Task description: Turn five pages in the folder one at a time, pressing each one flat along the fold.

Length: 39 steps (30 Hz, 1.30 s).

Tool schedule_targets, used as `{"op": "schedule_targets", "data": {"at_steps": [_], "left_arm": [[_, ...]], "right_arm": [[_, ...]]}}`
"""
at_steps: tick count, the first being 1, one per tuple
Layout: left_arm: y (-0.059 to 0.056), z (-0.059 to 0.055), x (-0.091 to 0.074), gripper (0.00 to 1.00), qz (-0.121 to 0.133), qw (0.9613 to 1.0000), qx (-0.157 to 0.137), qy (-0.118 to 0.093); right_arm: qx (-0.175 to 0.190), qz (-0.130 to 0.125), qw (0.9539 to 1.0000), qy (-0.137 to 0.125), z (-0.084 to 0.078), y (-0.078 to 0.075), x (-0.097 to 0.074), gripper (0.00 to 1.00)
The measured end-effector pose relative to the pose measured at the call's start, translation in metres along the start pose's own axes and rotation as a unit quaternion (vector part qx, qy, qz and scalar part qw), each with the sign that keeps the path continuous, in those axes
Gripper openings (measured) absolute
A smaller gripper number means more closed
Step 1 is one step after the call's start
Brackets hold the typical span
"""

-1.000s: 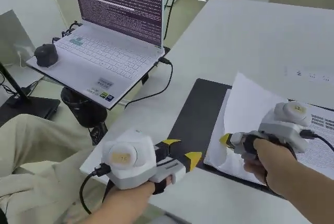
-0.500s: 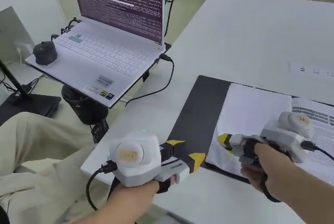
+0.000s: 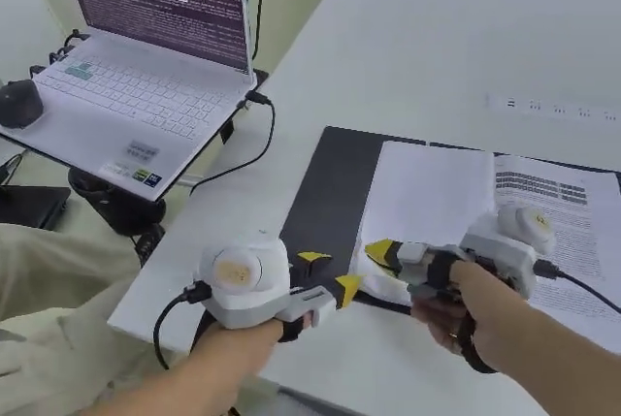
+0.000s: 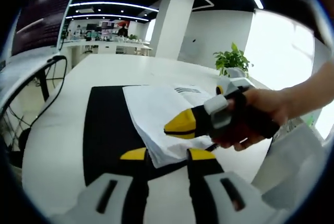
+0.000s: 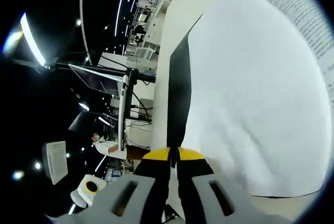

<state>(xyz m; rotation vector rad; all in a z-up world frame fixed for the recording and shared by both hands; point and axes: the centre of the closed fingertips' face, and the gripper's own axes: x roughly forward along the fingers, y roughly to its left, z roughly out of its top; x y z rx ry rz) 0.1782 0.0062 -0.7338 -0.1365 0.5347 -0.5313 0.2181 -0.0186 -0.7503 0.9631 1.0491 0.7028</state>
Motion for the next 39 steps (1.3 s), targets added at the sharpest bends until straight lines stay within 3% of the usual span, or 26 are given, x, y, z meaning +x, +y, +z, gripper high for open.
{"op": "schedule_targets", "data": {"at_steps": [4, 8, 13, 16, 17, 18, 19, 20, 21, 27, 35, 39], "left_arm": [[-0.019, 0.004, 0.02, 0.27, -0.025, 0.998, 0.057, 0.01], [-0.027, 0.001, 0.042, 0.25, -0.031, 0.9951, 0.091, 0.027], [-0.012, -0.014, 0.057, 0.26, 0.006, 0.9927, 0.108, 0.055], [-0.01, -0.024, 0.059, 0.25, 0.01, 0.991, 0.111, 0.075], [-0.004, -0.031, 0.057, 0.25, 0.021, 0.9868, 0.132, 0.092], [-0.003, -0.037, 0.057, 0.24, 0.023, 0.9849, 0.134, 0.106], [-0.006, -0.029, 0.059, 0.24, 0.021, 0.9883, 0.133, 0.071], [-0.005, -0.033, 0.057, 0.24, 0.025, 0.9885, 0.126, 0.081], [-0.004, -0.032, 0.056, 0.24, 0.028, 0.9901, 0.115, 0.076], [-0.005, -0.033, 0.056, 0.24, 0.03, 0.9898, 0.12, 0.071], [-0.005, -0.033, 0.057, 0.24, 0.031, 0.9898, 0.121, 0.069], [-0.005, -0.032, 0.056, 0.24, 0.033, 0.9901, 0.119, 0.066]], "right_arm": [[0.019, 0.007, 0.9991, -0.036, 0.025, -0.007, -0.025, 0.02], [0.033, 0.005, 0.9974, -0.064, 0.044, -0.017, -0.046, 0.02], [0.045, 0.0, 0.9948, -0.091, 0.062, -0.032, -0.071, 0.02], [0.048, -0.001, 0.9942, -0.097, 0.067, -0.036, -0.08, 0.02], [0.048, -0.003, 0.994, -0.098, 0.069, -0.038, -0.083, 0.02], [0.048, -0.004, 0.9939, -0.099, 0.072, -0.04, -0.085, 0.02], [0.046, -0.004, 0.9938, -0.101, 0.074, -0.042, -0.088, 0.02], [0.046, -0.005, 0.9938, -0.101, 0.077, -0.044, -0.09, 0.02], [0.046, -0.006, 0.9936, -0.103, 0.079, -0.046, -0.092, 0.02], [0.045, -0.01, 0.9938, -0.102, 0.093, -0.058, -0.094, 0.02], [0.053, -0.024, 0.9964, -0.061, 0.093, -0.07, -0.079, 0.0], [0.059, -0.025, 0.996, -0.062, 0.102, -0.072, -0.071, 0.0]]}}
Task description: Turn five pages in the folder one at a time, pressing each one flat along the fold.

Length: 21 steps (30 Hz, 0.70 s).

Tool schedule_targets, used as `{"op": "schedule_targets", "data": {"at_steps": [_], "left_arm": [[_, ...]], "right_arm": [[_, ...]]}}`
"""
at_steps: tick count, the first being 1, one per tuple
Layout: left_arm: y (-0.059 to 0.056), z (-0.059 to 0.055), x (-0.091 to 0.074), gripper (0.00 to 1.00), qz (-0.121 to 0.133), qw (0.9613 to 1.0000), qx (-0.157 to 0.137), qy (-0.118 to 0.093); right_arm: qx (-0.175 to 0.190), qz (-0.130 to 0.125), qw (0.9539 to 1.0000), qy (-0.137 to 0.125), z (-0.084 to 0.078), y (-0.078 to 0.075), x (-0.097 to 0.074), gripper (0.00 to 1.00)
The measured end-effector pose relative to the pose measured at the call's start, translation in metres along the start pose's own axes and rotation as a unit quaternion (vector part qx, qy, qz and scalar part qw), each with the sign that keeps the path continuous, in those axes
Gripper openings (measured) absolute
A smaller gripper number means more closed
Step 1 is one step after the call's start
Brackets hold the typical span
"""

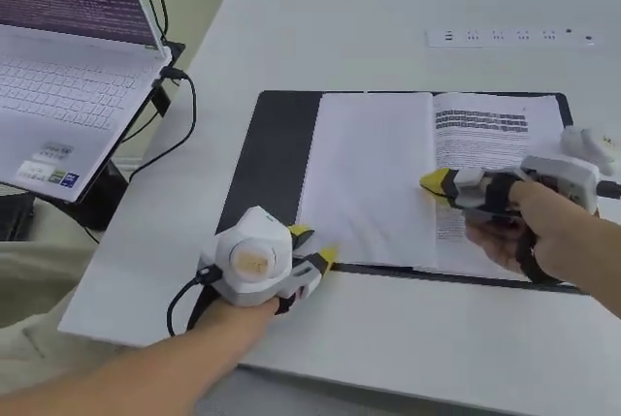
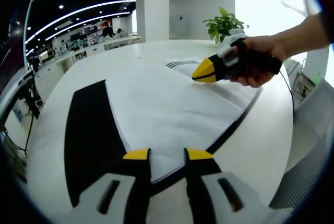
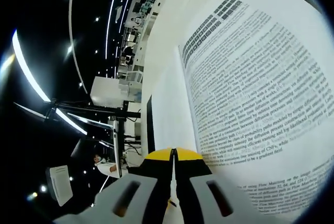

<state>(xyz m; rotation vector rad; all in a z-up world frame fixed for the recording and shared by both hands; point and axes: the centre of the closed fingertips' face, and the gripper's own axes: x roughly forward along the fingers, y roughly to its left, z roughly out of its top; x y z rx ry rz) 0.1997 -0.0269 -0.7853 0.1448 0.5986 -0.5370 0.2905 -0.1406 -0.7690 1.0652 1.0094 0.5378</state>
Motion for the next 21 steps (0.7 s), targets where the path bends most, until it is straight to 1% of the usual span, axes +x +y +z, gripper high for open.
{"op": "schedule_targets", "data": {"at_steps": [1, 4, 7, 8, 10, 14, 17, 21], "left_arm": [[0.0, 0.0, 0.0, 0.24, 0.001, 1.0, -0.001, -0.001], [0.001, 0.0, 0.0, 0.24, 0.002, 1.0, -0.002, -0.001], [0.001, 0.0, 0.0, 0.24, 0.002, 1.0, -0.001, 0.0], [0.001, 0.0, 0.0, 0.24, 0.002, 1.0, -0.001, 0.0], [0.001, 0.001, 0.0, 0.24, 0.002, 1.0, -0.001, -0.001], [0.001, 0.0, 0.0, 0.24, 0.002, 1.0, -0.001, 0.0], [0.001, 0.0, 0.0, 0.24, 0.002, 1.0, -0.002, -0.001], [0.002, 0.0, 0.0, 0.24, 0.002, 1.0, -0.001, -0.003]], "right_arm": [[0.007, 0.008, 0.9999, 0.004, 0.001, 0.002, 0.004, 0.0], [0.007, -0.001, 1.0, -0.002, 0.008, -0.003, 0.009, 0.0], [0.022, -0.003, 0.9998, 0.0, 0.01, -0.008, 0.013, 0.0], [0.034, 0.008, 0.9994, -0.001, 0.012, -0.005, 0.015, 0.0], [0.035, 0.009, 0.9993, -0.007, 0.015, -0.003, 0.017, 0.0], [0.054, 0.02, 0.9982, -0.016, 0.027, -0.001, 0.025, 0.0], [0.062, 0.021, 0.9977, -0.02, 0.033, 0.002, 0.028, 0.0], [0.08, 0.023, 0.9959, -0.033, 0.046, 0.003, 0.032, 0.0]]}}
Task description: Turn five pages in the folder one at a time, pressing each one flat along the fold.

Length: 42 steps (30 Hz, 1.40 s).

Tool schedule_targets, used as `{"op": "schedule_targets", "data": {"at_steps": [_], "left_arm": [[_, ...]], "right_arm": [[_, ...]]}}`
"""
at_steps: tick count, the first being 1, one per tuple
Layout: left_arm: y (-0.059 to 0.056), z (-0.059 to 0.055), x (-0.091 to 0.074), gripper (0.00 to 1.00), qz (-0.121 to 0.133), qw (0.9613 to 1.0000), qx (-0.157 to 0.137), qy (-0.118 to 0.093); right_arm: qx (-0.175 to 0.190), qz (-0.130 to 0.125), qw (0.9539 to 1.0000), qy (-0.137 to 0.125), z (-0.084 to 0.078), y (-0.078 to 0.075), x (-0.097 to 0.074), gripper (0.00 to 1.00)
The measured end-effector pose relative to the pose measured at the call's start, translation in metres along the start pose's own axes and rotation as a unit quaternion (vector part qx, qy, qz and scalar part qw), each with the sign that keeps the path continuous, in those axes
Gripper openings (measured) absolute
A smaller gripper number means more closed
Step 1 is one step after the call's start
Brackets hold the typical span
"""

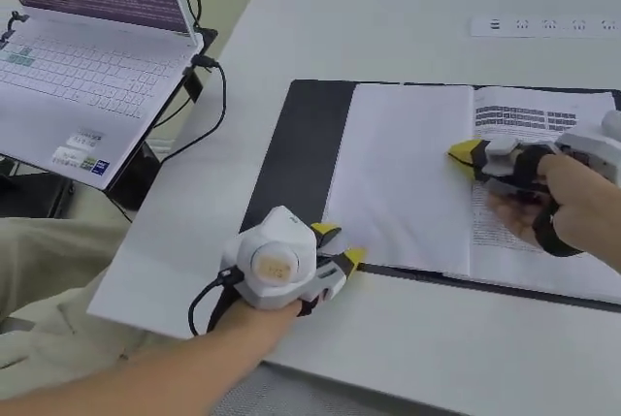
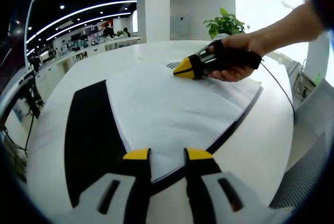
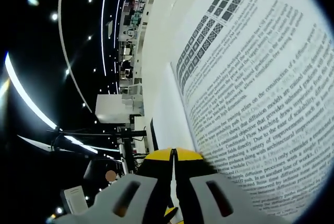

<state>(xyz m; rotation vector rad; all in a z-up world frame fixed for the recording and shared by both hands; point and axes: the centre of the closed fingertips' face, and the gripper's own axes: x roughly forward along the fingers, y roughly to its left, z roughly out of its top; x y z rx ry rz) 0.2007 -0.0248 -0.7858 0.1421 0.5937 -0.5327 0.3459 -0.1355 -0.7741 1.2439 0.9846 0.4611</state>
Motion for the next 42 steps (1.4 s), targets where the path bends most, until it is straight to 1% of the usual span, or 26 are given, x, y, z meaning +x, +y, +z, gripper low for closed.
{"op": "schedule_targets", "data": {"at_steps": [8, 11, 12, 14, 16, 18, 20, 21, 23, 25, 26, 29, 31, 33, 34, 35, 39, 40, 41, 42], "left_arm": [[0.0, 0.001, 0.0, 0.24, 0.0, 1.0, -0.001, -0.002], [0.0, 0.0, 0.0, 0.24, 0.0, 1.0, -0.003, -0.002], [0.0, 0.0, 0.0, 0.24, -0.001, 1.0, -0.001, -0.002], [0.0, 0.0, 0.0, 0.24, -0.003, 1.0, 0.0, -0.001], [0.0, 0.0, 0.0, 0.24, -0.003, 1.0, -0.001, 0.0], [0.0, 0.0, 0.0, 0.24, 0.0, 1.0, -0.006, -0.001], [0.0, -0.001, -0.001, 0.23, 0.003, 1.0, -0.007, -0.002], [0.0, -0.001, -0.001, 0.23, 0.004, 0.9999, -0.01, -0.003], [0.001, -0.001, 0.0, 0.23, 0.006, 0.9999, -0.011, -0.005], [0.001, -0.001, 0.0, 0.23, 0.006, 0.9999, -0.012, -0.007], [0.001, -0.001, 0.0, 0.23, 0.005, 0.9999, -0.01, -0.007], [0.001, -0.001, -0.001, 0.23, 0.001, 1.0, -0.007, -0.006], [0.001, -0.001, -0.001, 0.23, 0.001, 0.9999, -0.008, -0.007], [0.001, 0.0, -0.001, 0.23, 0.002, 0.9999, -0.009, -0.008], [0.001, 0.0, -0.001, 0.23, 0.001, 0.9999, -0.008, -0.008], [0.001, 0.0, -0.001, 0.23, 0.001, 0.9999, -0.008, -0.008], [0.002, -0.001, -0.001, 0.23, 0.002, 0.9999, -0.011, -0.008], [0.002, -0.001, -0.001, 0.23, 0.002, 0.9999, -0.01, -0.009], [0.002, -0.001, -0.001, 0.23, 0.002, 0.9999, -0.01, -0.009], [0.002, -0.001, -0.001, 0.23, 0.002, 0.9999, -0.01, -0.009]], "right_arm": [[0.022, -0.001, 0.9996, -0.017, 0.025, 0.002, 0.013, 0.0], [0.025, -0.005, 0.9996, -0.014, 0.029, 0.004, 0.019, 0.0], [0.019, -0.008, 0.9997, -0.015, 0.032, 0.005, 0.022, 0.0], [0.01, -0.014, 0.9997, -0.016, 0.033, 0.009, 0.025, 0.0], [0.003, -0.021, 0.9997, -0.013, 0.038, 0.01, 0.029, 0.0], [0.006, -0.024, 0.9996, -0.009, 0.045, 0.009, 0.034, 0.0], [0.011, -0.025, 0.9995, -0.018, 0.053, 0.009, 0.037, 0.0], [0.02, -0.024, 0.9992, -0.026, 0.058, 0.009, 0.038, 0.0], [0.03, -0.019, 0.9989, -0.031, 0.063, 0.01, 0.041, 0.0], [0.038, -0.02, 0.9983, -0.041, 0.068, 0.01, 0.043, 0.0], [0.044, -0.014, 0.9978, -0.048, 0.073, 0.012, 0.046, 0.0], [0.052, -0.01, 0.9967, -0.062, 0.082, 0.014, 0.051, 0.0], [0.062, -0.004, 0.9948, -0.081, 0.093, 0.016, 0.055, 0.0], [0.078, 0.002, 0.9917, -0.103, 0.104, 0.017, 0.057, 0.0], [0.079, 0.006, 0.9906, -0.112, 0.108, 0.018, 0.058, 0.0], [0.079, 0.003, 0.9904, -0.113, 0.11, 0.017, 0.058, 0.0], [0.086, 0.007, 0.9901, -0.111, 0.111, 0.017, 0.059, 0.0], [0.083, 0.007, 0.9902, -0.112, 0.111, 0.017, 0.059, 0.0], [0.075, 0.003, 0.9912, -0.109, 0.108, 0.016, 0.057, 0.0], [0.074, 0.002, 0.9915, -0.107, 0.107, 0.017, 0.056, 0.0]]}}
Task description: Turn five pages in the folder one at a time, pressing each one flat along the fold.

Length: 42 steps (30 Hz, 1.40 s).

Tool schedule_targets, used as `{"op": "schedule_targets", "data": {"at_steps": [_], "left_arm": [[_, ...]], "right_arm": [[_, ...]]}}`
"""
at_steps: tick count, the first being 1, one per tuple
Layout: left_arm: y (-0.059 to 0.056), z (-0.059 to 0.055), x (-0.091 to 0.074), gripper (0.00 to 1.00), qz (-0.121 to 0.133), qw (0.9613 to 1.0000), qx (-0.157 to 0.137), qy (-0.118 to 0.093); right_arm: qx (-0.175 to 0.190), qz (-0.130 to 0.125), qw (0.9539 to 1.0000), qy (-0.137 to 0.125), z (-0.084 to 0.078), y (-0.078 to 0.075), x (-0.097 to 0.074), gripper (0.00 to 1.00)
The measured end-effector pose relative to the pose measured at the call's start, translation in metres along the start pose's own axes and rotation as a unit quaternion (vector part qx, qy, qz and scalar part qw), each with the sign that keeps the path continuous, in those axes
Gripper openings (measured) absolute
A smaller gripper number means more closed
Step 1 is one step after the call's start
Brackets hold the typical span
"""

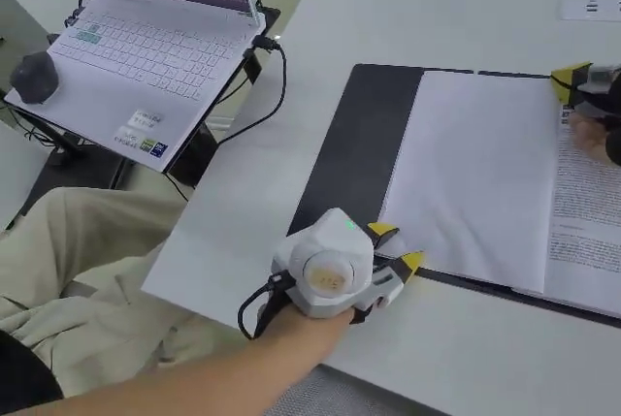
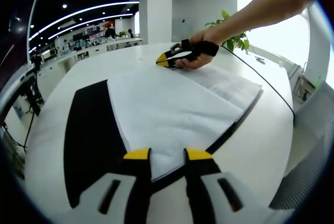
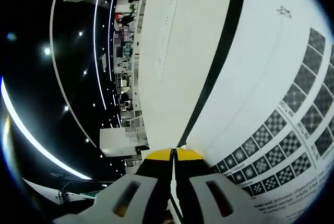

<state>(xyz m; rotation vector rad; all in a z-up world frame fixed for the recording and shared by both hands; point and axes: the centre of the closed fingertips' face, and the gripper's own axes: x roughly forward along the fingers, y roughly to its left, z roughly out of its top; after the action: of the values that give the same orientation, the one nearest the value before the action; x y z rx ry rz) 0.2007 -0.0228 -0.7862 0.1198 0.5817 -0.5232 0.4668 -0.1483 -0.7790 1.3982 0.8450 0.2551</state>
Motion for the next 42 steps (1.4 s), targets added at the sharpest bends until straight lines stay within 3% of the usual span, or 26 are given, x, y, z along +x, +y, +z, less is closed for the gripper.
{"op": "schedule_targets", "data": {"at_steps": [8, 15, 42], "left_arm": [[0.001, 0.0, 0.0, 0.23, 0.0, 1.0, 0.001, 0.0], [0.0, 0.0, 0.0, 0.23, 0.0, 1.0, 0.001, 0.002], [-0.001, -0.001, 0.001, 0.23, 0.002, 0.9999, -0.002, 0.01]], "right_arm": [[-0.026, -0.012, 0.9984, 0.049, -0.026, -0.013, -0.025, 0.0], [-0.031, -0.009, 0.9954, 0.09, -0.05, -0.022, -0.046, 0.0], [-0.023, -0.002, 0.9916, 0.128, -0.104, -0.04, -0.102, 0.0]]}}
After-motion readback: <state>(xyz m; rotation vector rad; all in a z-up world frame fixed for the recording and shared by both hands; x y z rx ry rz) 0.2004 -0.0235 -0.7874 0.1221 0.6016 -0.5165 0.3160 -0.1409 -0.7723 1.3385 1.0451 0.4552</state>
